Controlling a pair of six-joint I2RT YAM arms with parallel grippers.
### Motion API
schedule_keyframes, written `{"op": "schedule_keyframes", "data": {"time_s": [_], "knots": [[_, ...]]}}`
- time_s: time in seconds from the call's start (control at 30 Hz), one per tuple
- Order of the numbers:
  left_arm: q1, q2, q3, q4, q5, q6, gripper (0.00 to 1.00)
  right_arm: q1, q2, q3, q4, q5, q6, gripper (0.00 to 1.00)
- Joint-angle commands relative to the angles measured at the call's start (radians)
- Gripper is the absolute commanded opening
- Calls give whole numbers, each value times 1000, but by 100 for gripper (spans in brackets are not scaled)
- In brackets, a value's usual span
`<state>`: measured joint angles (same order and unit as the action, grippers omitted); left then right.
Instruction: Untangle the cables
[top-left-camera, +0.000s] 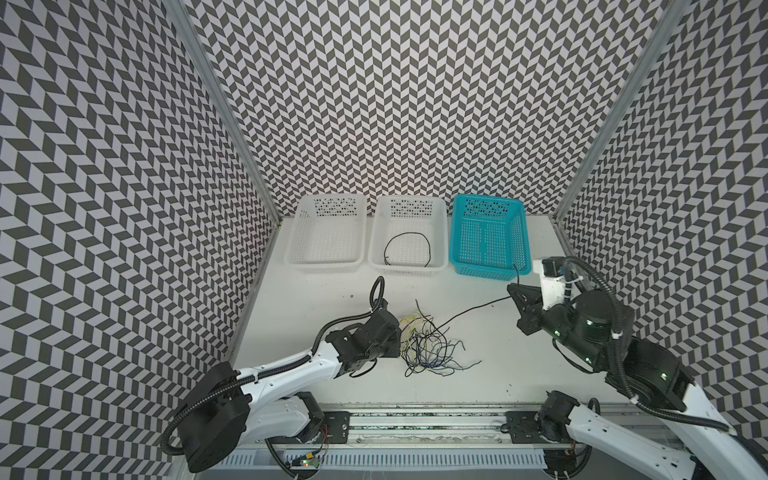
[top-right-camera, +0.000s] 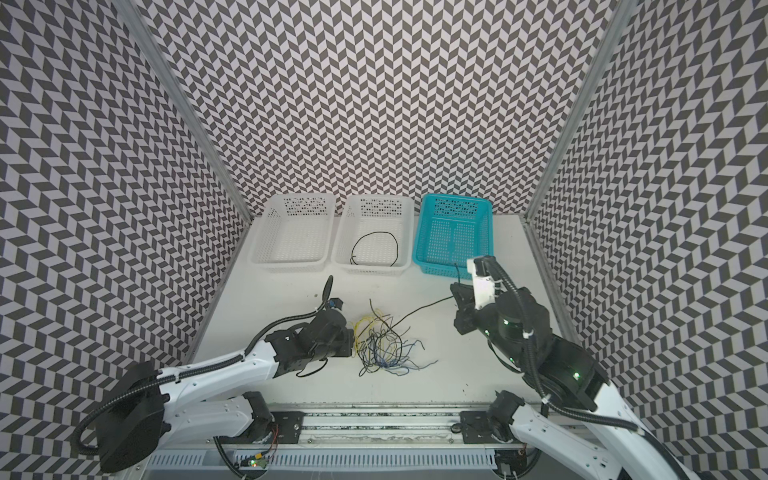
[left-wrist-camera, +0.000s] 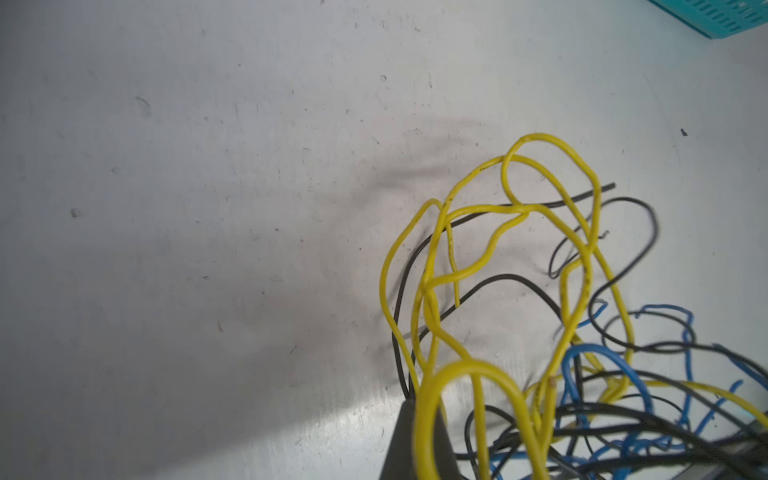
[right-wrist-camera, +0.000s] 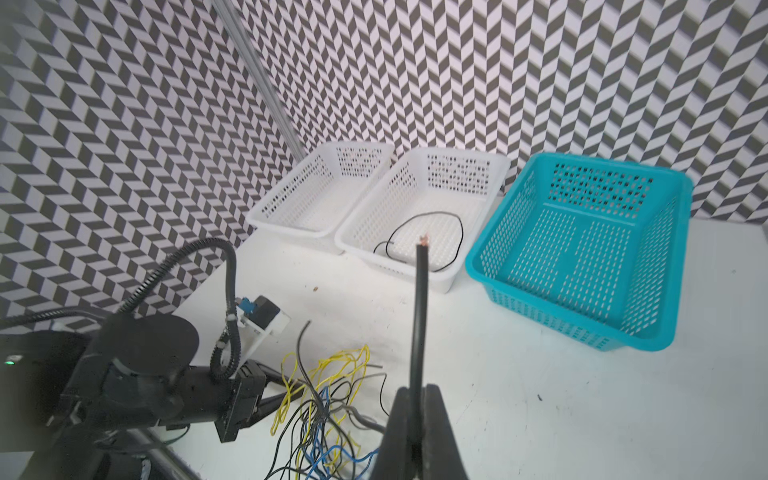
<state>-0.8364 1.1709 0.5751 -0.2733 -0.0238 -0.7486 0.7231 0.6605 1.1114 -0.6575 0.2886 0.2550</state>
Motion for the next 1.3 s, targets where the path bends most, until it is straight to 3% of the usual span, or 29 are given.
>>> {"op": "schedule_keyframes", "data": {"time_s": [0.0,0.43,0.8,0.97,1.13,1.27], "knots": [[15,13,10,-37,-19,-12,0,2,-19,98,-34,87,-78,0],[55,61,5,-38,-13,-5,0,3,89,515,-140,145,-206,0],[93,110,-6,-24,-8,0,0,4,179,869,-230,70,-215,0],[97,122,4,-5,13,4,0,4,170,845,-222,-49,-176,0],[98,77,34,20,71,35,0,4,179,680,-190,-128,-129,0],[97,-2,71,9,114,79,37,4,169,544,-108,-166,-105,0]]}}
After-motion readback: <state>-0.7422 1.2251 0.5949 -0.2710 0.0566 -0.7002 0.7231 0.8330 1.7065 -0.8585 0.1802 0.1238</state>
